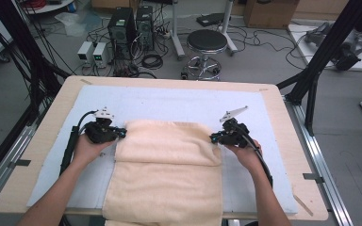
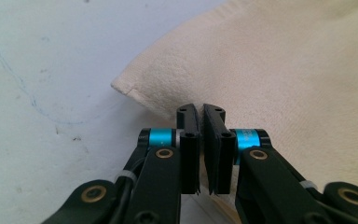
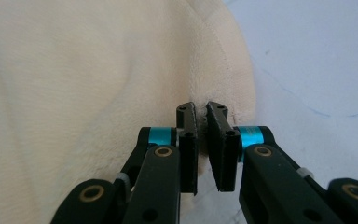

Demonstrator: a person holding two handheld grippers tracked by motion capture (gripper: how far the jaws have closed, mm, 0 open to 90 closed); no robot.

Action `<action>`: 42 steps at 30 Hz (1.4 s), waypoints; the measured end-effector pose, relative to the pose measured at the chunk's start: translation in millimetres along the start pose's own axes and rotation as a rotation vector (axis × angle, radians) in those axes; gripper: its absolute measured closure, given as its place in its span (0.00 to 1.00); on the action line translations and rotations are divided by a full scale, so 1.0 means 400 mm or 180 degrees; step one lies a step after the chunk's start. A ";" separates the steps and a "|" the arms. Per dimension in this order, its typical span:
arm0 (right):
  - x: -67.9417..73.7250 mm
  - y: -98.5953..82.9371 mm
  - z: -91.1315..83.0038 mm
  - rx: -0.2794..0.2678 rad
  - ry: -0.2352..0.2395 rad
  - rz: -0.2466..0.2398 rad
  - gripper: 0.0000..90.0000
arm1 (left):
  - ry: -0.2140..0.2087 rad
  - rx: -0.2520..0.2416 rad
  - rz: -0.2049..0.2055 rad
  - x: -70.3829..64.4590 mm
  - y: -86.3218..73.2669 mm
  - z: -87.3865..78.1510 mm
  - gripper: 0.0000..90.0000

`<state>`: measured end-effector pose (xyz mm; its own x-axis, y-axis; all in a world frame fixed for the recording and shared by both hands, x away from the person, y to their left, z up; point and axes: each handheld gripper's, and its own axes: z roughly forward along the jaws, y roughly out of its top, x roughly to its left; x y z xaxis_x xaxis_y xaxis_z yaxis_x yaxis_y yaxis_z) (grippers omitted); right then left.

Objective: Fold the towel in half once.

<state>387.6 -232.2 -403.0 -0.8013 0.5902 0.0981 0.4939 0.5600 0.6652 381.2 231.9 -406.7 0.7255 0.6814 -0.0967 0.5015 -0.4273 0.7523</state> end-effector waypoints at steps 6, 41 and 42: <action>0.073 0.002 -0.076 -0.0112 0.0017 -0.0242 0.93 | -0.0190 -0.0107 0.0155 -0.045 -0.017 -0.064 0.94; 0.100 -0.076 -0.072 -0.0079 0.0053 -0.0202 0.55 | -0.0098 -0.0117 0.0199 -0.057 -0.076 -0.079 0.62; 0.095 -0.073 -0.066 -0.0085 0.0053 -0.0204 0.55 | -0.0096 -0.0094 0.0187 -0.052 -0.074 -0.068 0.61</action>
<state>334.0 -241.4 -399.3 -0.8366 0.5436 0.0669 0.4324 0.5805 0.6900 338.5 246.6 -409.0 0.7674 0.6372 -0.0710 0.4437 -0.4480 0.7762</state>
